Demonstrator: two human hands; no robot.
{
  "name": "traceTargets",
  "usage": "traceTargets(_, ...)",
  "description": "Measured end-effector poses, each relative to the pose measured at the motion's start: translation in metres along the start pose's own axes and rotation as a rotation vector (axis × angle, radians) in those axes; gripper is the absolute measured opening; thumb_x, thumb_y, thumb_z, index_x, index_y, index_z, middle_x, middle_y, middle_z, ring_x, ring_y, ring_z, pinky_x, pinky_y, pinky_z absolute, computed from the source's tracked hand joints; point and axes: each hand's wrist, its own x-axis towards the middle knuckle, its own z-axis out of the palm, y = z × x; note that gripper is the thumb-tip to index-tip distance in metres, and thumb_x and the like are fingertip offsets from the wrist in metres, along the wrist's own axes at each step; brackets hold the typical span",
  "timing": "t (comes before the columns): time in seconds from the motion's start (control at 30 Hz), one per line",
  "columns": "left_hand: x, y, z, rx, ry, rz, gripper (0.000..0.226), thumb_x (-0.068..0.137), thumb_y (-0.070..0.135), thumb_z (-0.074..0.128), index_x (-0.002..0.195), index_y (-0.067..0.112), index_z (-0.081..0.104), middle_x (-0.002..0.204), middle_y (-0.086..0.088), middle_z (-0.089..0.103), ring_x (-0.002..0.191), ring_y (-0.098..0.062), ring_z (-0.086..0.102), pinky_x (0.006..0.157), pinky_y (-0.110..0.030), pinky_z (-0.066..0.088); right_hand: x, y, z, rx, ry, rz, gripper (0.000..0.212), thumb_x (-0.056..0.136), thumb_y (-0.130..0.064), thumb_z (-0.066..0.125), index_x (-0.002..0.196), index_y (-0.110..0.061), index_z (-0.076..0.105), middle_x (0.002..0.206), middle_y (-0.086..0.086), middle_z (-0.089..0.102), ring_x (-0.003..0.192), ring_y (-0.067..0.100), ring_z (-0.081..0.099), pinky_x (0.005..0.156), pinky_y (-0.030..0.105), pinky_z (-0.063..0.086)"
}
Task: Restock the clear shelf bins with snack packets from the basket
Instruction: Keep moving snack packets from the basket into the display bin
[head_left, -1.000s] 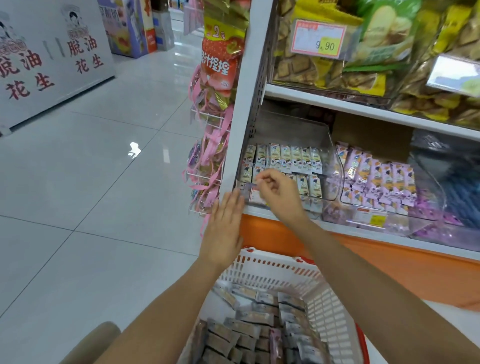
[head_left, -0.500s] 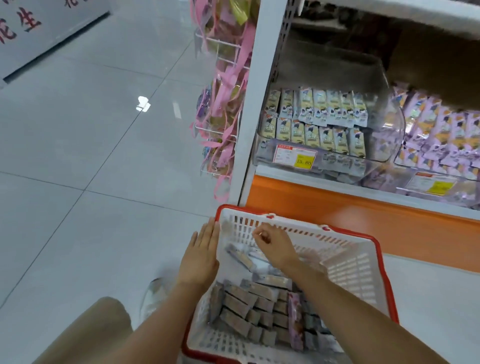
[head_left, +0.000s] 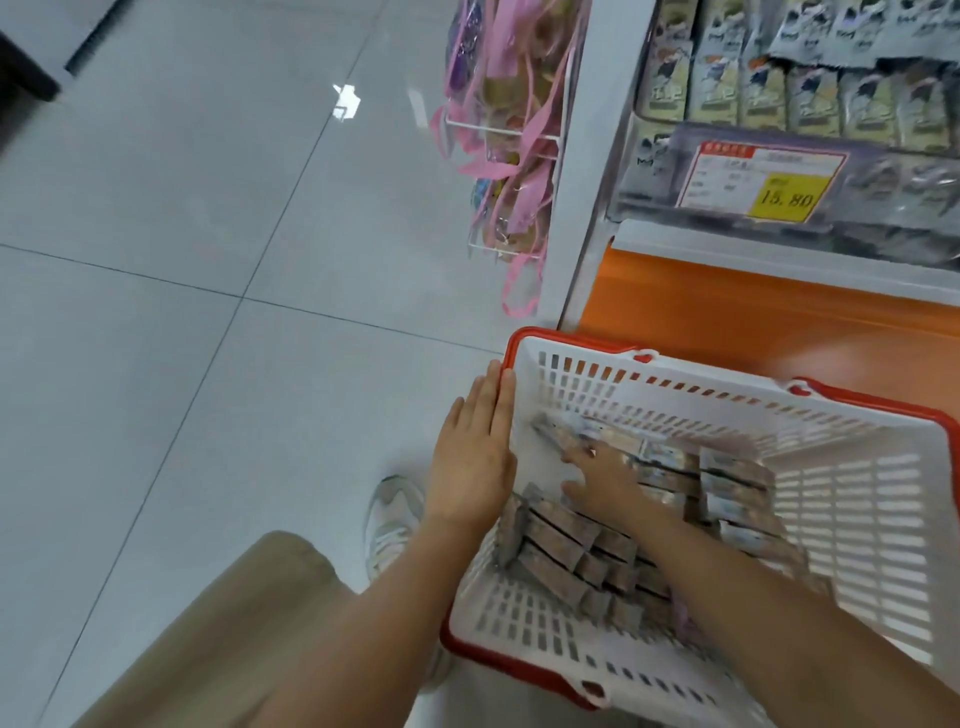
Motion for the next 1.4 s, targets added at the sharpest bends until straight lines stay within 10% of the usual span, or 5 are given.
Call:
traceTargets(0.23, 0.000, 0.001, -0.001, -0.008, -0.011, -0.016, 0.081, 0.089, 0.003, 0.051, 0.156, 0.011, 0.008, 0.163, -0.010, 0.014, 0.148, -0.027, 0.022, 0.118, -0.038, 0.019, 0.005, 0.005, 0.007, -0.119, -0.003, -0.014, 0.053, 0.095, -0.035, 0.053, 0.145, -0.022, 0.041, 0.150, 0.014, 0.025, 0.137, 0.032, 0.027, 0.109, 0.039, 0.032)
traceTargets(0.47, 0.000, 0.002, 0.000, 0.018, 0.014, -0.036, 0.078, 0.097, 0.010, 0.041, 0.154, 0.016, -0.011, 0.165, -0.004, -0.005, 0.151, -0.022, 0.006, 0.117, -0.031, 0.000, -0.015, 0.008, -0.007, -0.060, 0.336, -0.169, 0.009, 0.100, -0.022, 0.043, 0.103, -0.019, 0.051, 0.098, 0.008, 0.049, 0.085, 0.025, 0.047, 0.069, 0.035, 0.043)
traceTargets(0.9, 0.003, 0.014, -0.005, 0.163, -0.049, -0.057, 0.072, 0.101, 0.007, 0.034, 0.153, 0.007, -0.015, 0.162, -0.012, -0.015, 0.151, -0.027, -0.007, 0.123, -0.042, 0.005, -0.113, -0.001, -0.101, 0.386, 0.275, -0.259, 0.025, 0.092, -0.019, 0.055, 0.112, -0.024, 0.041, 0.083, 0.004, 0.050, 0.066, 0.019, 0.048, 0.060, 0.035, 0.040)
traceTargets(1.23, 0.020, 0.082, -0.052, -0.520, -0.074, 0.288, 0.045, 0.100, 0.017, 0.049, 0.144, 0.016, 0.044, 0.135, -0.009, 0.055, 0.121, -0.026, 0.049, 0.106, -0.040, 0.037, -0.166, -0.019, -0.155, 0.660, 0.520, -0.346, 0.028, 0.092, -0.016, 0.062, 0.115, -0.017, 0.046, 0.092, 0.004, 0.057, 0.076, 0.008, 0.053, 0.067, 0.019, 0.044)
traceTargets(1.4, 0.020, 0.110, -0.081, -0.852, -0.141, 0.163, 0.030, 0.104, 0.021, 0.045, 0.133, 0.015, 0.050, 0.111, -0.004, 0.062, 0.095, -0.022, 0.062, 0.086, -0.042, 0.052, -0.189, -0.025, -0.176, 0.828, 0.642, -0.392, 0.041, 0.091, -0.029, 0.068, 0.124, -0.020, 0.044, 0.099, 0.007, 0.058, 0.088, 0.018, 0.059, 0.070, 0.022, 0.049)
